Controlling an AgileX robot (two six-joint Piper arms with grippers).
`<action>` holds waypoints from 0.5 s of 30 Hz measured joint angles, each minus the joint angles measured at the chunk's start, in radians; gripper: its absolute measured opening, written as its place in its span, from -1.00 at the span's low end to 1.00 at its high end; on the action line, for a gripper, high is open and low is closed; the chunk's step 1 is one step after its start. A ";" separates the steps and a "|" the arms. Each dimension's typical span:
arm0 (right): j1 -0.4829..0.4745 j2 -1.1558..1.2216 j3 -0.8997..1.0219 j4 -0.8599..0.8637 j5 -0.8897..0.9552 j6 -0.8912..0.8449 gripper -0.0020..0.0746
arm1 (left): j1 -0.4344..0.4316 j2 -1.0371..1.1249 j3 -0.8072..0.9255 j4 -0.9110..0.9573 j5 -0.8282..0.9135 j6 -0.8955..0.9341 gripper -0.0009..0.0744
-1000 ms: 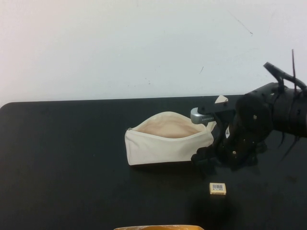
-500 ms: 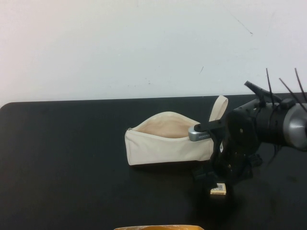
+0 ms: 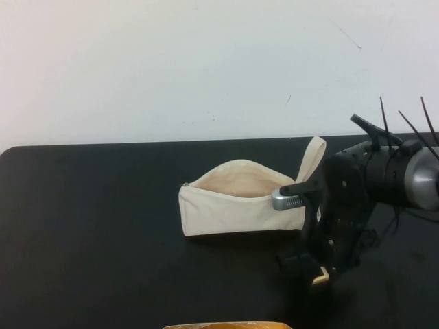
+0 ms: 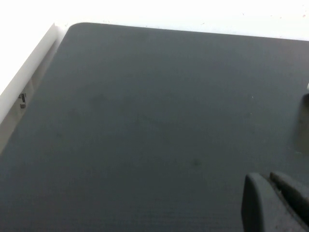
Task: Put eraser into pencil case
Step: Pick up the eraser from the table, then place the eraser on the pencil case
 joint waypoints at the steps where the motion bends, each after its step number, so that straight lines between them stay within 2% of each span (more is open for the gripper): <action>1: 0.000 -0.005 0.000 0.003 0.012 -0.015 -0.15 | 0.000 0.000 0.000 0.000 0.000 0.000 -0.98; 9: 0.000 -0.224 0.002 0.072 0.039 -0.214 -0.15 | 0.000 0.000 0.000 0.000 0.000 0.000 -0.98; 12: 0.000 -0.318 0.002 0.157 -0.047 -0.333 -0.15 | 0.000 0.000 0.000 0.000 0.000 0.000 -0.98; 15: 0.000 -0.359 0.002 0.270 -0.219 -0.446 -0.15 | 0.000 0.000 0.000 0.000 0.000 0.000 -0.98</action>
